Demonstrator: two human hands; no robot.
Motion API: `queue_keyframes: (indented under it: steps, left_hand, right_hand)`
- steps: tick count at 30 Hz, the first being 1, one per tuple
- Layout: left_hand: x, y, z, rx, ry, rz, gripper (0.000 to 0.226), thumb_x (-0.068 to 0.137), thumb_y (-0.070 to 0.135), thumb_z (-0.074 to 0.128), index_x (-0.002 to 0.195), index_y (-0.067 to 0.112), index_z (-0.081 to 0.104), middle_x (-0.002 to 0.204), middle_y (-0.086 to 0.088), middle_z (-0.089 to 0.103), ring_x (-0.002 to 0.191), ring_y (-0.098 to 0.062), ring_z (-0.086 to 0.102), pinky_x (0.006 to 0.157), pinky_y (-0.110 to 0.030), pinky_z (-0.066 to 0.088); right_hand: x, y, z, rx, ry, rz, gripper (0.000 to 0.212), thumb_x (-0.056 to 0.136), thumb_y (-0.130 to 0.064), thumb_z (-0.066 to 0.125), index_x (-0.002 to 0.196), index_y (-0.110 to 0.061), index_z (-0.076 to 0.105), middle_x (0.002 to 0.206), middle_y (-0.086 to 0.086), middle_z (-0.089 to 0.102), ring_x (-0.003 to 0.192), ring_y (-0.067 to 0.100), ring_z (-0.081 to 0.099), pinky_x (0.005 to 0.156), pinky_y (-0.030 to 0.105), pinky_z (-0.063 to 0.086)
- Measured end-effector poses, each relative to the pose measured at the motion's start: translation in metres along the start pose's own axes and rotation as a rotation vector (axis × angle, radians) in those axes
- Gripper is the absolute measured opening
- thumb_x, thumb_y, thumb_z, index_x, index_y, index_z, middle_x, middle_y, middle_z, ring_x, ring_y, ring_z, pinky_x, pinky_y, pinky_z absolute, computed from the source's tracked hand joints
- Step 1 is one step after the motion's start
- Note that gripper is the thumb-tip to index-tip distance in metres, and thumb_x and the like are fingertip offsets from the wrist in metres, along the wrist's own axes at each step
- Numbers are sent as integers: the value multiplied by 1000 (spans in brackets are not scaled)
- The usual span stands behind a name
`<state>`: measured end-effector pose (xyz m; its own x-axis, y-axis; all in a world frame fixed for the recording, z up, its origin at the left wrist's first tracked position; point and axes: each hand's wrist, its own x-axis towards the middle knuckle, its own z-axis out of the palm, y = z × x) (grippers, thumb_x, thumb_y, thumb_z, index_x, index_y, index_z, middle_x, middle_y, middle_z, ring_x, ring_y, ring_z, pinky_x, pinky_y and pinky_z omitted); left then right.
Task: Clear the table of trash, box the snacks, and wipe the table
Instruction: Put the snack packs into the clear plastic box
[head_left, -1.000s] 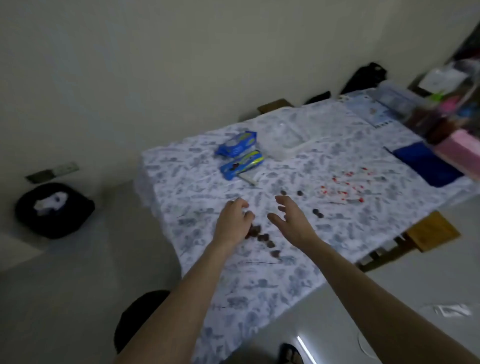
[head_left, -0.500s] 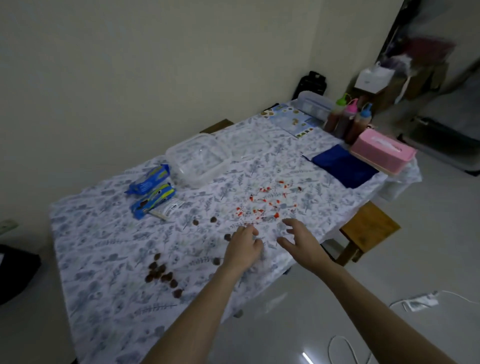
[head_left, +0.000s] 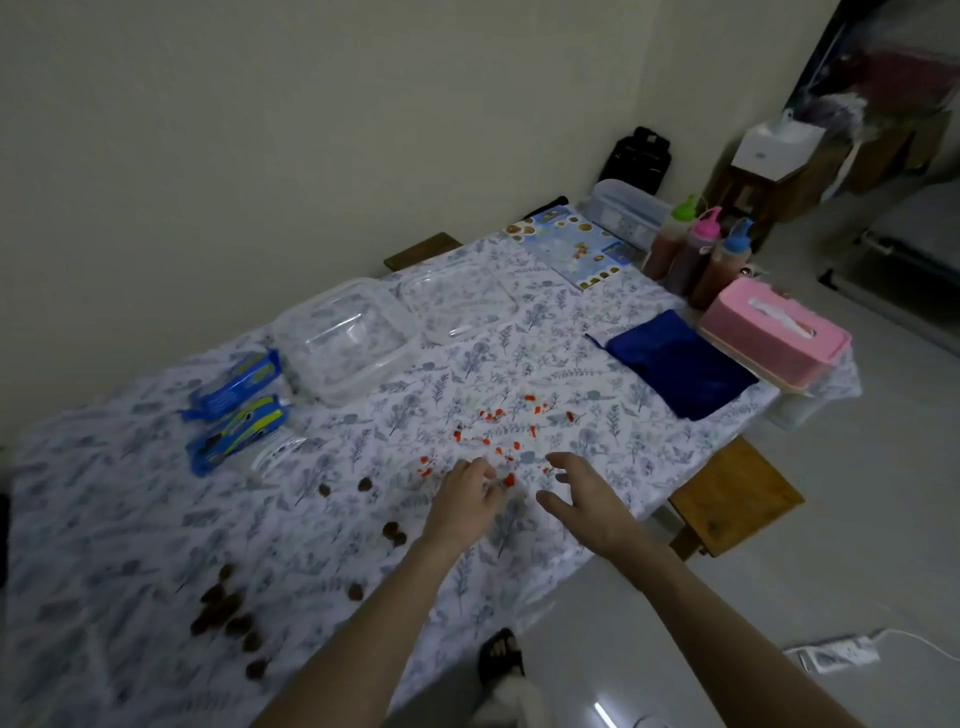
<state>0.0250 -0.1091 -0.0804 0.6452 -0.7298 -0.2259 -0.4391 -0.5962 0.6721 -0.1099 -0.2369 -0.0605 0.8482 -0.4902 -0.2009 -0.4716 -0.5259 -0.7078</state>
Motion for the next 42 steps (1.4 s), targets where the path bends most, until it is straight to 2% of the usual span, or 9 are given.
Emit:
queue_keyframes:
  steps: [4, 12, 15, 24, 29, 31, 33, 38, 42]
  left_hand:
    - [48, 21, 9, -29, 9, 4, 22, 96, 25, 49, 111, 11, 57, 117, -7, 53, 106, -23, 54, 86, -32, 45]
    - [97, 23, 10, -66, 51, -6, 25, 96, 21, 48, 117, 11, 57, 120, -7, 54, 111, -22, 52, 92, -33, 45]
    - [106, 10, 4, -96, 98, -83, 25, 96, 22, 49, 117, 11, 57, 120, -7, 53, 111, -23, 53, 89, -32, 46]
    - [107, -27, -28, -89, 264, -371, 25, 93, 20, 52, 114, 8, 57, 117, -11, 53, 109, -26, 52, 88, -32, 44]
    - [95, -48, -50, -84, 348, -550, 30, 96, 20, 47, 123, 8, 53, 126, -11, 50, 118, -26, 48, 95, -32, 40]
    - [91, -54, -59, -90, 375, -613, 31, 96, 20, 46, 124, 7, 53, 127, -12, 50, 119, -27, 47, 96, -34, 40]
    - [85, -63, -69, -94, 416, -648, 29, 96, 20, 47, 121, 7, 54, 126, -13, 50, 118, -28, 48, 95, -34, 40]
    - [68, -95, -99, -71, 526, -725, 24, 94, 17, 48, 114, 7, 57, 121, -12, 53, 111, -27, 50, 88, -32, 42]
    - [55, -138, -132, -64, 668, -749, 26, 91, 14, 51, 115, 8, 55, 124, -9, 49, 114, -25, 48, 88, -36, 47]
  right_hand:
    - [29, 16, -23, -34, -9, 45, 54, 93, -38, 52, 140, -17, 34, 142, 5, 40, 125, 18, 46, 95, 27, 41]
    - [97, 25, -40, -25, -77, -1, 51, 93, -32, 54, 139, -16, 35, 141, 7, 41, 124, 19, 47, 96, 26, 39]
    - [128, 17, -34, -23, -140, -54, 51, 93, -32, 54, 138, -17, 36, 139, 5, 42, 123, 18, 48, 94, 25, 39]
    - [211, -20, 3, -42, -415, -223, 51, 93, -34, 54, 137, -14, 39, 137, 5, 44, 123, 19, 46, 103, 36, 42]
    - [246, -49, 34, -34, -552, -341, 44, 92, -33, 56, 130, -13, 44, 128, 3, 47, 118, 18, 49, 99, 36, 44]
    - [252, -61, 46, -47, -586, -345, 49, 92, -38, 55, 134, -16, 41, 129, -3, 45, 117, 11, 46, 98, 29, 42]
    - [256, -75, 60, -63, -625, -378, 52, 91, -38, 56, 136, -17, 40, 131, -3, 45, 118, 9, 45, 96, 23, 37]
    - [256, -114, 93, -135, -694, -465, 53, 92, -38, 55, 137, -16, 39, 135, 3, 46, 122, 17, 48, 100, 31, 43]
    - [255, -145, 130, -117, -750, -493, 51, 93, -31, 55, 138, -15, 37, 138, 2, 44, 125, 17, 46, 99, 27, 42]
